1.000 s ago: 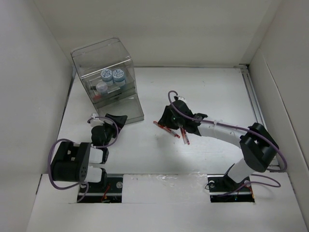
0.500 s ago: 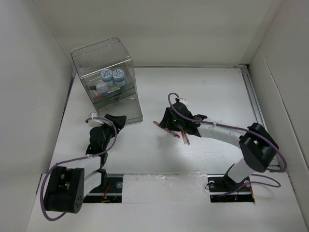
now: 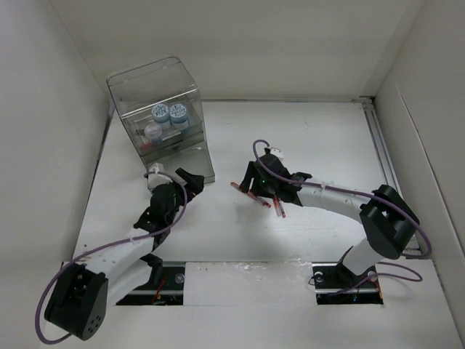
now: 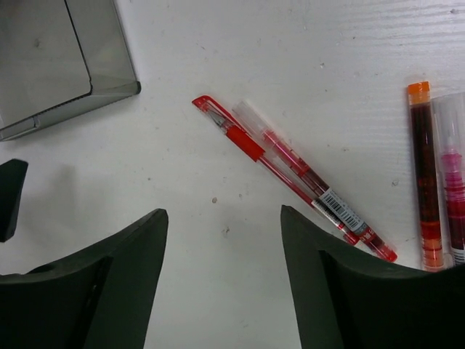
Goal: Sort the stationery into containers
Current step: Open the drawer, then grab a piece of stationery with the right arm, then place the stationery into the container, then grab a piece of stationery with the left arm
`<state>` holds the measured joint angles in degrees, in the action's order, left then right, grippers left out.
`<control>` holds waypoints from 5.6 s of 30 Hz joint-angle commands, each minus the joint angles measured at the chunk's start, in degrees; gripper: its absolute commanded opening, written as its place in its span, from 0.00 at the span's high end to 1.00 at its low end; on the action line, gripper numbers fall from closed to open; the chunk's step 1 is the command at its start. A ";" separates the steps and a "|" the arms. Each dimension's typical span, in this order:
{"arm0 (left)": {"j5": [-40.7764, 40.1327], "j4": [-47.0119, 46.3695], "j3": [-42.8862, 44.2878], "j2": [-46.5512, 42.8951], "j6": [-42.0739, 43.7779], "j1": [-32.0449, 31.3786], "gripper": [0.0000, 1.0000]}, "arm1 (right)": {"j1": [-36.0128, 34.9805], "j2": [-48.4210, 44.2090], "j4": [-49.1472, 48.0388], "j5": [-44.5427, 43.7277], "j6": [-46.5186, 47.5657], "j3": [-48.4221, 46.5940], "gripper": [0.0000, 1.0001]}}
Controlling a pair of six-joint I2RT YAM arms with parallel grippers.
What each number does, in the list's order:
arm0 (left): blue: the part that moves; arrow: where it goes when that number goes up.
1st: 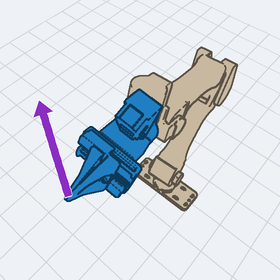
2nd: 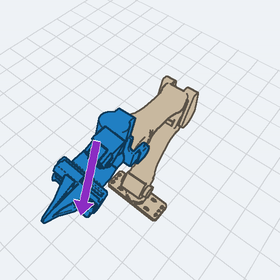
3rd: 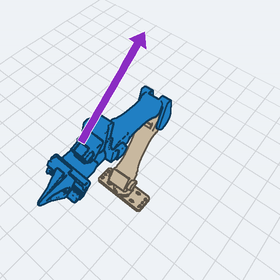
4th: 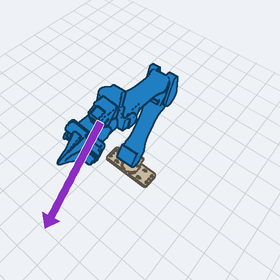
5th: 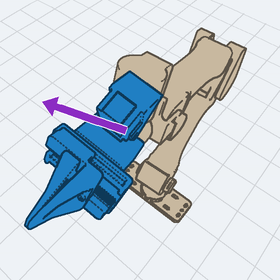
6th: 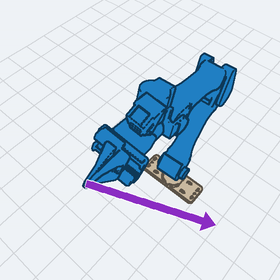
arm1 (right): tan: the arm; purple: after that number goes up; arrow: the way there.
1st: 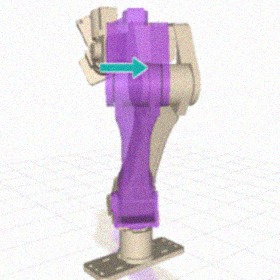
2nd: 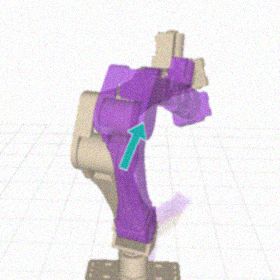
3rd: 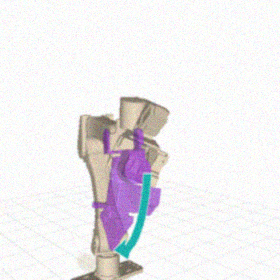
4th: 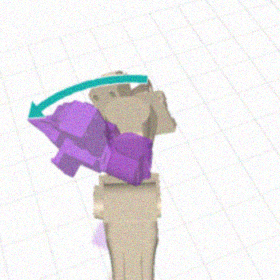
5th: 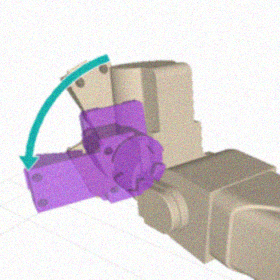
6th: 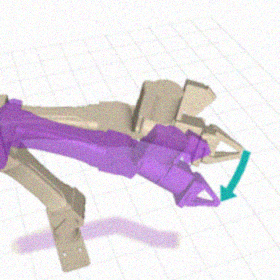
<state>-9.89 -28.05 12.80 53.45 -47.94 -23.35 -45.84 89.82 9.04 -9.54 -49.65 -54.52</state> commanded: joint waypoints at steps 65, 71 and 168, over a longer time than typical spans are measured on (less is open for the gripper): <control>-8.83 14.08 14.10 -15.48 17.80 -20.85 0.14 | 0.32 14.51 12.66 -6.10 -0.36 -4.89 0.63; -8.30 14.08 14.10 -15.48 18.32 -19.81 0.14 | -0.82 15.55 14.60 -6.63 -0.36 -5.51 0.74; -20.87 22.25 34.22 41.82 8.22 -36.68 0.70 | 22.37 -24.61 -4.29 7.60 -6.78 13.65 0.47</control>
<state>-30.06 -6.79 45.47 95.39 -38.48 -60.20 -24.73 67.20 7.18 -4.03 -57.32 -41.19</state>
